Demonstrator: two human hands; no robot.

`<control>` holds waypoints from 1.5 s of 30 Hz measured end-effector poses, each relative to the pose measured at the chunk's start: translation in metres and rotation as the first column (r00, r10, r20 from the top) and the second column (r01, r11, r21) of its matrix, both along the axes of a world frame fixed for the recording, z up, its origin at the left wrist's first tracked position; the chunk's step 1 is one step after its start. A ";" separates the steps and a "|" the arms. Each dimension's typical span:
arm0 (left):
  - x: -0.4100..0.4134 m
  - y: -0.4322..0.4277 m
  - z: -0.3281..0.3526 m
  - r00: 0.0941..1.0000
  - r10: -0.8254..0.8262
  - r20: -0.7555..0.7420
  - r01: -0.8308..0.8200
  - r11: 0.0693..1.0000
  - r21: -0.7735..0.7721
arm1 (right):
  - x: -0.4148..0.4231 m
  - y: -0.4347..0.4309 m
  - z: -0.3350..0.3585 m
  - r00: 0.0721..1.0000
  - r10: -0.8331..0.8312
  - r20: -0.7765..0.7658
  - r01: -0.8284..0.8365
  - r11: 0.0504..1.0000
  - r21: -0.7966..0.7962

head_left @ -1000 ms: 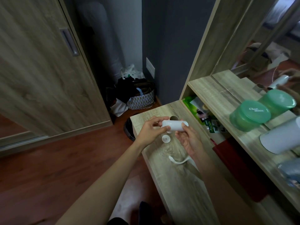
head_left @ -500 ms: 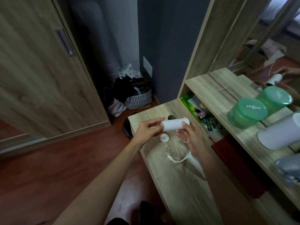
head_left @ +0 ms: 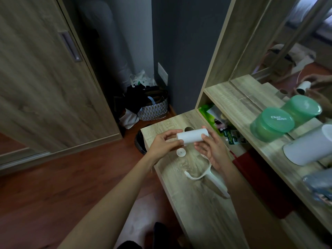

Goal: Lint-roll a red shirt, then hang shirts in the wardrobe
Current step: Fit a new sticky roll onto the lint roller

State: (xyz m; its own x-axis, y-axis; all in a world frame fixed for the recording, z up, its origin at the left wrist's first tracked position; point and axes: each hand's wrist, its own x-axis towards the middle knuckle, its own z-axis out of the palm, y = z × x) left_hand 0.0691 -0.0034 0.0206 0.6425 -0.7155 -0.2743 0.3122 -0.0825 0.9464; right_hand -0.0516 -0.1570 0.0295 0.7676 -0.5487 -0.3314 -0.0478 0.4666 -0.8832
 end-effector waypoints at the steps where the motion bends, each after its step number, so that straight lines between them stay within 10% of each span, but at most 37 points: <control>1: 0.001 0.001 0.000 0.995 -0.015 0.099 0.012 1.000 0.025 | 0.001 0.002 0.001 1.000 -0.019 -0.016 0.020 1.000 0.022; 45: 0.004 0.000 0.009 0.948 -0.091 0.305 0.093 0.996 0.010 | 0.003 0.000 0.002 0.997 -0.051 -0.059 0.058 0.992 0.115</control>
